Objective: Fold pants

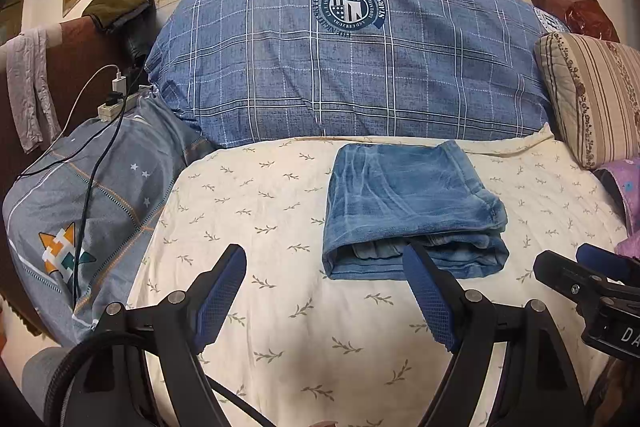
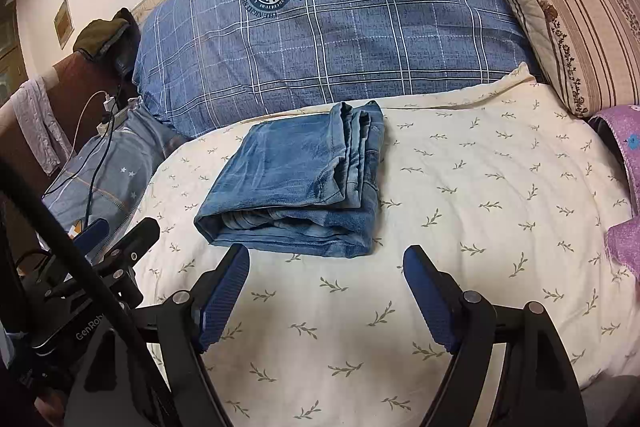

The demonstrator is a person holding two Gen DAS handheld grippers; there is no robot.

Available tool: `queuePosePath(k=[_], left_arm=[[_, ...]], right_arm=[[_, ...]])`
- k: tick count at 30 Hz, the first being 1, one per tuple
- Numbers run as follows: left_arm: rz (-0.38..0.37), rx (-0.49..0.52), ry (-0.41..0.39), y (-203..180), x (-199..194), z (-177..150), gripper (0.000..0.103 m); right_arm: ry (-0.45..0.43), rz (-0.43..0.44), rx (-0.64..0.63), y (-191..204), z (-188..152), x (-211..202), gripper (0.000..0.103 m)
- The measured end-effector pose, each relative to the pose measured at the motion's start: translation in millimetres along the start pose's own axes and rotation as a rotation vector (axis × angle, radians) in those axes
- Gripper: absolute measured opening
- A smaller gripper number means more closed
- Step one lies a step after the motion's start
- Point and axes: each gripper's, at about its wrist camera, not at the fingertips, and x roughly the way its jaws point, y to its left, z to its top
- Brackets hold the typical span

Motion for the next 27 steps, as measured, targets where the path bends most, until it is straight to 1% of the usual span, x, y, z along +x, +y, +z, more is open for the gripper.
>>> queuePosePath(k=[27], left_arm=[[-0.006, 0.008, 0.004, -1.4, -0.5, 0.3, 0.081]], right_arm=[[0.005, -0.002, -0.004, -0.3, 0.2, 3.1, 0.081]])
